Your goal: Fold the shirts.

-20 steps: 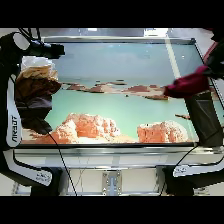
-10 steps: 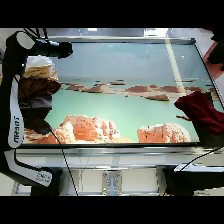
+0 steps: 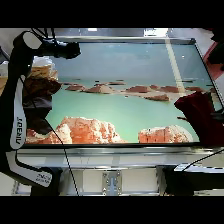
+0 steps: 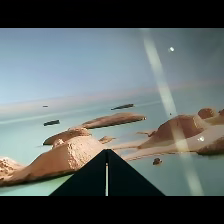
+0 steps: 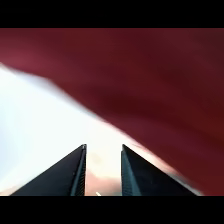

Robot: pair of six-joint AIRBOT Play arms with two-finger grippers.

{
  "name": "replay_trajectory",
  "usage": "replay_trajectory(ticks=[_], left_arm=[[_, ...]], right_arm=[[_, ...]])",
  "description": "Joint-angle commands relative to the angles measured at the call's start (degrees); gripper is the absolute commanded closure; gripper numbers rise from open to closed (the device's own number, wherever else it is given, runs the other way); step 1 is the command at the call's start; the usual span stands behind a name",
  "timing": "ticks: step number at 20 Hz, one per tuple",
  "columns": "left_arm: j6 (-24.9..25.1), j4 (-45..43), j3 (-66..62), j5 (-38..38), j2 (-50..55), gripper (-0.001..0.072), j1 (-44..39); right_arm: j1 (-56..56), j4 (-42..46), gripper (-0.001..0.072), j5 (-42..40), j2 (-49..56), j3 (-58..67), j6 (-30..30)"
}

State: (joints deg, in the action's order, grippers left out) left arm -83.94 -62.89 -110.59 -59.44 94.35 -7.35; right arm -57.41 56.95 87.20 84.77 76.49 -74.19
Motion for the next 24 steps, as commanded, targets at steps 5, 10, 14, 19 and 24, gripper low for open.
replay_trajectory(ticks=[5,10,14,19,24], left_arm=[[-6.5,0.1,0.0,-8.2,0.0,0.0693,-0.2],[-6.5,0.1,0.0,-8.1,0.0,0.0692,-0.2],[-6.5,0.1,0.0,-8.1,0.0,0.0693,-0.2],[-6.5,0.1,0.0,-8.1,0.0,0.0692,-0.2],[-6.5,0.1,0.0,-8.1,0.0,0.0693,-0.2]], right_arm=[[32.0,-18.2,0.0443,-7.7,-1.2,0.6,14.6],[54.4,-5.3,0.0443,-22.2,-1.2,0.6,14.7],[65.6,1.6,0.0443,-25.2,-1.2,0.7,10.7],[75.7,-0.8,0.0444,-24.6,-1.2,0.7,10.1],[81.6,-0.8,0.0444,-24.6,-1.2,0.7,10.1]])
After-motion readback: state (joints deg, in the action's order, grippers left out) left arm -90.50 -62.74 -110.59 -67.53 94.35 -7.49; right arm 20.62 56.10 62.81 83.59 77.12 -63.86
